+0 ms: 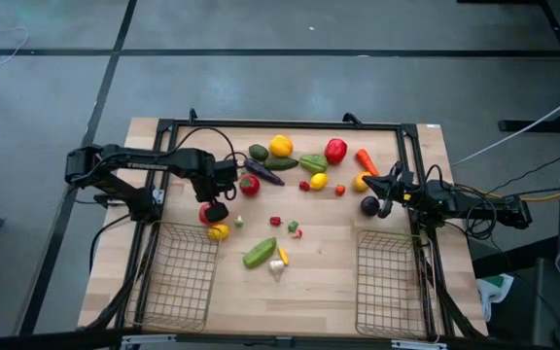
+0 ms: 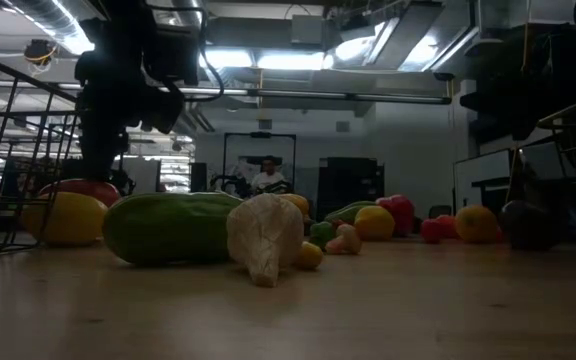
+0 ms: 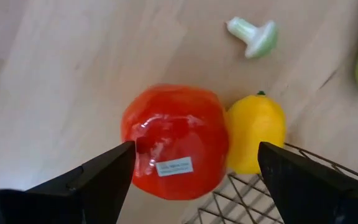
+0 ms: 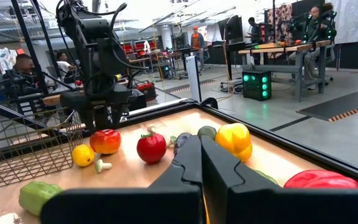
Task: Sort produce into baskets
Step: Put the orange tomato into the left wire basket, then put the red tomato into the left wire basket
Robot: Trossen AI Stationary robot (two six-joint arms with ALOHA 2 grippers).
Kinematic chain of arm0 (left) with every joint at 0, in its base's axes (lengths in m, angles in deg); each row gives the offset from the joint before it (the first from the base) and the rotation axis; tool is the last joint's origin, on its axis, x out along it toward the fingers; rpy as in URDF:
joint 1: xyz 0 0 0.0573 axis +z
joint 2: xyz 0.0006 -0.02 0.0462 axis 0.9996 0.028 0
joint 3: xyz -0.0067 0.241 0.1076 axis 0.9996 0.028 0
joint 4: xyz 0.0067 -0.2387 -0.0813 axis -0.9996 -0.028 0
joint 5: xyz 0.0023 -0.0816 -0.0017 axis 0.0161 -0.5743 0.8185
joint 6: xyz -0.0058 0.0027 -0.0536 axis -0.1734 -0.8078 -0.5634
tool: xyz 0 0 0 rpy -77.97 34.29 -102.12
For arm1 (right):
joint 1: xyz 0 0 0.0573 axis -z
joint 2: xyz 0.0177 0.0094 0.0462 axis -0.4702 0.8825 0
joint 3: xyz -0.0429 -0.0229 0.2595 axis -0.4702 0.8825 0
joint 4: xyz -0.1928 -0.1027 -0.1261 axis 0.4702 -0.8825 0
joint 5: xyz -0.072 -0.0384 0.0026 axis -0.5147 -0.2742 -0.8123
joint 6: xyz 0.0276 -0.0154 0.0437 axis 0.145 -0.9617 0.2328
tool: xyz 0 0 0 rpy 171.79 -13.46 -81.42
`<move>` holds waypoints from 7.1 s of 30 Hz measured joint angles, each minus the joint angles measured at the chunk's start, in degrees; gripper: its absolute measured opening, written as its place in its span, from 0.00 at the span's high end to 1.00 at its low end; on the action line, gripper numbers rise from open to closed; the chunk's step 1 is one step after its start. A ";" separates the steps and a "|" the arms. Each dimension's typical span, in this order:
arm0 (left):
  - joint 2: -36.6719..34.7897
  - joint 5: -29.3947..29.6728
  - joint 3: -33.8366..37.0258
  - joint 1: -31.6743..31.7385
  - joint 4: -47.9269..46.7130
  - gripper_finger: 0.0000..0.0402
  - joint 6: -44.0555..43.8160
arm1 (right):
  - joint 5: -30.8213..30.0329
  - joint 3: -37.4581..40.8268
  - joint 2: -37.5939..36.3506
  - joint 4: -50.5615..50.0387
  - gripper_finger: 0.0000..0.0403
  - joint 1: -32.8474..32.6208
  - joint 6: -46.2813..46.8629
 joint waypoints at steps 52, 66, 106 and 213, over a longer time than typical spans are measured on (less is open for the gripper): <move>-0.07 -2.02 6.16 2.42 7.23 0.34 3.08 | 0.00 0.02 0.02 0.00 1.00 0.01 0.00; -3.58 -0.92 6.34 2.48 6.40 0.34 2.63 | 0.00 0.02 0.02 0.00 1.00 0.00 0.00; -42.22 -13.27 6.21 -2.42 2.35 0.34 -4.06 | 0.00 0.02 0.02 0.04 1.00 0.01 0.00; -26.01 2.16 6.21 -34.52 20.60 0.05 -35.81 | -0.02 0.02 0.02 0.07 1.00 0.02 0.00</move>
